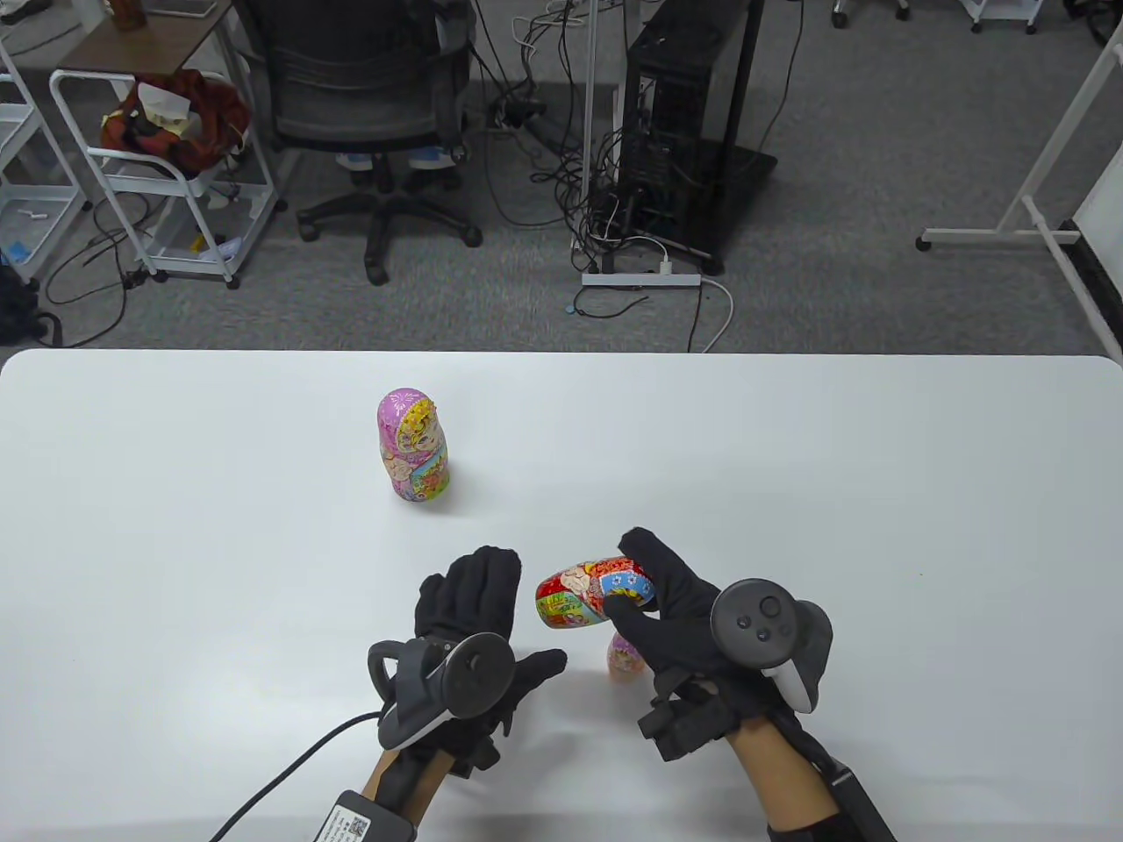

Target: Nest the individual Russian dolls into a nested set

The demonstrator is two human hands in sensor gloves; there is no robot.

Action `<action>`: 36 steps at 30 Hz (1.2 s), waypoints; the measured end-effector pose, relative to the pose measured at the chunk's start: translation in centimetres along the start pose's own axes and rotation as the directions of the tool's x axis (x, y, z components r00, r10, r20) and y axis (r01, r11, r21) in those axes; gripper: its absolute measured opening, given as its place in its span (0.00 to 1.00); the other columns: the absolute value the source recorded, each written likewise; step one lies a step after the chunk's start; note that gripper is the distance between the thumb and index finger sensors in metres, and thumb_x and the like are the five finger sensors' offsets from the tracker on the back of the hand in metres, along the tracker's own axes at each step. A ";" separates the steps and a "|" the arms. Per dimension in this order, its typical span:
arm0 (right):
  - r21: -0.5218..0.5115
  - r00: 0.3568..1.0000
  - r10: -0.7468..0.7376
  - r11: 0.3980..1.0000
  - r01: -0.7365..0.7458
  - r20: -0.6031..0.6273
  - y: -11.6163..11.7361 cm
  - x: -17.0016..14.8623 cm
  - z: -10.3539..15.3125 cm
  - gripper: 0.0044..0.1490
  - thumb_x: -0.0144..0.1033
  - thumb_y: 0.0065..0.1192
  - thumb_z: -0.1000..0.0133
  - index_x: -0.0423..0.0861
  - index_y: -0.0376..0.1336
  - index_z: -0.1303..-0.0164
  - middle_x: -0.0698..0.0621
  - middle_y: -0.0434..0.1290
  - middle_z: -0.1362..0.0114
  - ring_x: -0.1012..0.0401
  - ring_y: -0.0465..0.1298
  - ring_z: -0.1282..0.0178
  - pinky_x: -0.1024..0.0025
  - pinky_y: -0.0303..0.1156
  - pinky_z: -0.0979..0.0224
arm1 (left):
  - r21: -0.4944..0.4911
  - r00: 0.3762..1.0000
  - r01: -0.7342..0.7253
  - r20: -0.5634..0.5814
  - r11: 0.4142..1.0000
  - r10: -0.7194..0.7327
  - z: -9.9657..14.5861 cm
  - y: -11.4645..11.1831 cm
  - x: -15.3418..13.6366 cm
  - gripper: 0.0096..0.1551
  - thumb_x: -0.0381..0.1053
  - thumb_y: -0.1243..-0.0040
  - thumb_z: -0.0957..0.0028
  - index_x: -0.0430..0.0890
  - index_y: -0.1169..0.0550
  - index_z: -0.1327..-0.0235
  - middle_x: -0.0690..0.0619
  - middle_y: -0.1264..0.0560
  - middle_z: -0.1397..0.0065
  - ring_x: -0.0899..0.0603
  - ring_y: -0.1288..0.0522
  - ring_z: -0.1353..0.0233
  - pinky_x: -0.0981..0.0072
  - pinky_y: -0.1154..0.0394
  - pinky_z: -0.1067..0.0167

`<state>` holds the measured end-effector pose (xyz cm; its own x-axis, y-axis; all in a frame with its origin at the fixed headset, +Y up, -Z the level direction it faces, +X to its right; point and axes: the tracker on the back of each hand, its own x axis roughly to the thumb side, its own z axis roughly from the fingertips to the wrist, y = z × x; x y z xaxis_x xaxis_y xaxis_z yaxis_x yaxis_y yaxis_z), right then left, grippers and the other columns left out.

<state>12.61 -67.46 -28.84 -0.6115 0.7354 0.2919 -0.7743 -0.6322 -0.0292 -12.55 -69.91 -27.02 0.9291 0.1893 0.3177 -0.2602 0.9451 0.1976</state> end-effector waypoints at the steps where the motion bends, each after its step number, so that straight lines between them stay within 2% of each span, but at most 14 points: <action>1: 0.017 1.000 -0.019 1.000 0.019 0.008 0.2 -0.1 0.0 0.44 0.62 0.62 0.49 0.63 0.48 0.26 0.46 0.70 0.27 0.54 0.79 0.39 0.55 0.74 0.37 | -0.016 1.000 0.006 0.011 1.000 -0.005 0.0 -0.1 0.1 0.70 0.80 0.39 0.65 0.44 0.53 0.21 0.41 0.44 0.17 0.37 0.37 0.19 0.33 0.38 0.27; 8: 0.119 0.998 0.002 0.993 -0.010 0.068 1.8 0.2 0.2 0.44 0.62 0.64 0.50 0.63 0.49 0.26 0.46 0.70 0.28 0.54 0.78 0.39 0.55 0.74 0.36 | -0.056 0.999 0.015 0.035 0.998 -0.014 0.0 -0.8 0.6 0.70 0.81 0.38 0.66 0.45 0.50 0.21 0.44 0.39 0.18 0.40 0.31 0.22 0.37 0.32 0.29; 13: 0.135 0.996 0.004 0.991 -0.017 0.095 2.5 0.6 0.4 0.44 0.62 0.64 0.50 0.63 0.49 0.27 0.46 0.70 0.28 0.54 0.79 0.39 0.55 0.74 0.36 | -0.074 0.999 -0.017 0.040 0.997 0.020 0.1 -0.9 0.5 0.71 0.82 0.36 0.70 0.45 0.47 0.22 0.44 0.34 0.20 0.41 0.26 0.25 0.41 0.28 0.30; 17: 0.149 0.995 -0.011 0.989 -0.005 0.103 2.8 0.7 0.4 0.44 0.61 0.64 0.50 0.63 0.49 0.27 0.46 0.69 0.27 0.54 0.78 0.39 0.56 0.74 0.36 | -0.084 0.997 -0.056 0.043 0.995 0.060 0.0 -0.9 0.4 0.69 0.80 0.33 0.70 0.46 0.44 0.23 0.46 0.31 0.22 0.43 0.23 0.27 0.45 0.25 0.32; 21: 0.144 0.994 -0.005 0.990 -0.011 0.108 3.0 0.8 0.5 0.44 0.61 0.64 0.50 0.63 0.49 0.27 0.47 0.69 0.27 0.54 0.78 0.39 0.56 0.74 0.35 | -0.090 0.994 -0.101 0.032 0.991 0.105 -0.2 -0.9 0.2 0.61 0.76 0.29 0.68 0.47 0.38 0.27 0.53 0.21 0.33 0.50 0.15 0.39 0.52 0.19 0.38; 26: 0.122 0.993 0.035 0.991 -0.048 0.109 3.2 1.1 0.6 0.44 0.61 0.64 0.50 0.62 0.49 0.27 0.46 0.70 0.28 0.54 0.79 0.40 0.55 0.74 0.36 | -0.120 0.996 -0.083 0.022 0.989 0.086 -0.4 -0.9 0.2 0.59 0.75 0.29 0.67 0.46 0.37 0.29 0.52 0.21 0.35 0.52 0.15 0.45 0.52 0.19 0.40; 36: 0.108 0.992 0.072 0.991 -0.083 0.100 3.6 1.3 0.8 0.44 0.61 0.64 0.50 0.60 0.49 0.27 0.45 0.70 0.28 0.54 0.79 0.41 0.56 0.74 0.37 | -0.148 0.999 -0.037 0.002 0.988 0.038 -0.5 -0.9 0.4 0.58 0.75 0.30 0.66 0.45 0.37 0.29 0.50 0.21 0.36 0.52 0.15 0.47 0.51 0.19 0.41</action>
<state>9.21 -68.96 -27.82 -0.6466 0.6597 0.3831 -0.6987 -0.7137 0.0496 -11.87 -70.54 -27.51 0.9180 0.2245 0.3270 -0.2527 0.9664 0.0459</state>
